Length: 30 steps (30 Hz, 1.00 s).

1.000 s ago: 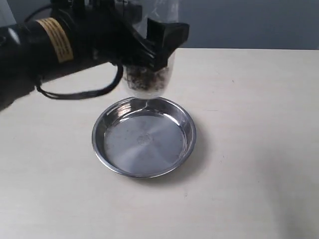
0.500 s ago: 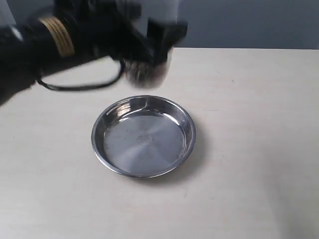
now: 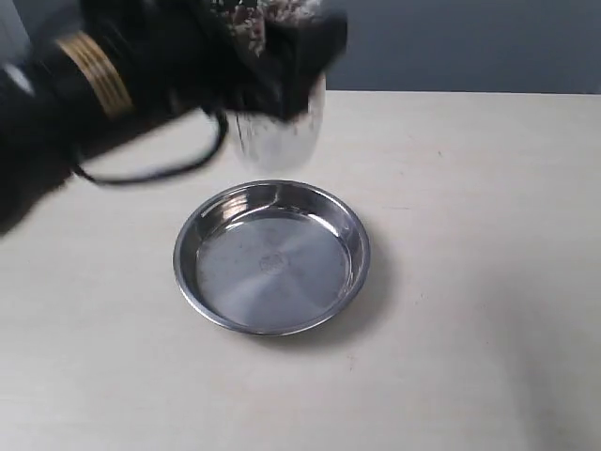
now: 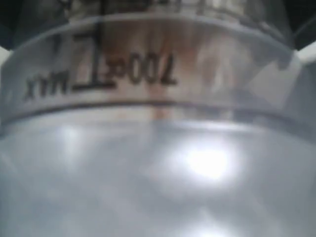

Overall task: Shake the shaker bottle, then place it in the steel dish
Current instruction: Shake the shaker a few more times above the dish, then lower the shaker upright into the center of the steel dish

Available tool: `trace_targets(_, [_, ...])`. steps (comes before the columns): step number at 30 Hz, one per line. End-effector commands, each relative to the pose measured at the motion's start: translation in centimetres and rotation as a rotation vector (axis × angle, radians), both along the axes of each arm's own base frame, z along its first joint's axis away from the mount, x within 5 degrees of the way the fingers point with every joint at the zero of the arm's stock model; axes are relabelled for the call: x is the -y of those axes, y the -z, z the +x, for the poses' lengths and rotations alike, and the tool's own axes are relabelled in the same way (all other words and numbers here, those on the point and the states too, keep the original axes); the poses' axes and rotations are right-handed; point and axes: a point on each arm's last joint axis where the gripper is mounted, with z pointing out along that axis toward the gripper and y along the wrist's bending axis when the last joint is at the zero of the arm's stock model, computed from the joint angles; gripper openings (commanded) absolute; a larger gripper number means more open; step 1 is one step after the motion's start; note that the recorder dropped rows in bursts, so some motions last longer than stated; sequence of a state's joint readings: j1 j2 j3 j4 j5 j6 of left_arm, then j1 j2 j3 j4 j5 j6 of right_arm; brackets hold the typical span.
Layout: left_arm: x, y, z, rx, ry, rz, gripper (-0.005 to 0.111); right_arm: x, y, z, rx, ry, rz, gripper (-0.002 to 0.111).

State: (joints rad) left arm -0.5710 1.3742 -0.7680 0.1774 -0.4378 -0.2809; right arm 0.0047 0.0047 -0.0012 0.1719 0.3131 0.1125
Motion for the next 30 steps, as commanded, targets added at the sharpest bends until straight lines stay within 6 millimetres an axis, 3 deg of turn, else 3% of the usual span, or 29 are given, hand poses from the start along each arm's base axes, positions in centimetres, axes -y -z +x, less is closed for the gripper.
trace_targets(1, [0.2, 5.0, 0.0, -0.149, 0.000, 0.057, 0.000, 0.0, -0.1, 0.0, 0.011, 0.005, -0.007, -0.001])
trace_targets(4, [-0.1, -1.9, -0.9, 0.087, 0.029, -0.015, 0.000, 0.1, -0.1, 0.0, 0.011, 0.005, -0.009, -0.001])
trace_targets(5, [-0.2, -2.3, -1.0, 0.089, 0.024, -0.019, 0.000, 0.1, -0.1, 0.0, 0.011, 0.005, -0.009, -0.001])
trace_targets(7, [0.0, 0.3, -0.7, -0.008, 0.022, 0.037, 0.000, 0.1, -0.1, 0.0, 0.011, 0.005, -0.009, -0.001])
trace_targets(9, [0.3, 5.3, -0.2, -0.157, 0.015, 0.112, 0.000, 0.1, -0.1, 0.0, 0.011, 0.005, -0.009, -0.001])
trace_targets(10, [0.3, 6.6, 0.1, -0.194, 0.005, 0.118, 0.000, 0.1, -0.1, 0.0, 0.011, 0.005, -0.009, -0.001])
trace_targets(11, [0.3, 6.3, 0.3, -0.179, -0.001, 0.095, 0.000, 0.1, -0.1, 0.0, 0.011, 0.005, -0.009, -0.001])
trace_targets(15, [-0.1, -2.0, -0.6, 0.160, 0.026, -0.022, 0.000, 0.1, -0.1, 0.0, 0.011, 0.005, -0.009, -0.001])
trace_targets(16, [-0.2, -2.1, -0.6, 0.142, 0.015, -0.024, 0.000, 0.1, -0.1, 0.0, 0.011, 0.005, -0.009, -0.001])
trace_targets(17, [-0.2, -0.8, -0.3, 0.080, 0.007, 0.006, 0.000, 0.1, -0.1, 0.0, 0.011, 0.005, -0.009, -0.001])
trace_targets(20, [0.4, 6.8, 0.9, -0.133, 0.000, 0.125, 0.000, 0.1, -0.1, 0.0, 0.011, 0.005, -0.009, -0.001])
trace_targets(21, [0.4, 8.3, 1.3, -0.162, -0.009, 0.126, 0.000, 0.0, -0.1, 0.0, 0.011, 0.005, -0.007, -0.001])
trace_targets(23, [0.7, 9.5, 1.7, -0.137, 0.003, 0.107, 0.000, 0.0, -0.1, 0.0, 0.011, 0.005, -0.002, -0.001])
trace_targets(27, [1.4, 10.0, 2.5, 0.018, 0.038, 0.022, 0.000, 0.0, -0.1, 0.0, 0.011, 0.005, -0.002, -0.001])
trace_targets(30, [1.5, 11.7, 3.1, -0.009, 0.008, 0.000, 0.000, 0.0, -0.1, 0.0, 0.011, 0.005, -0.002, -0.001])
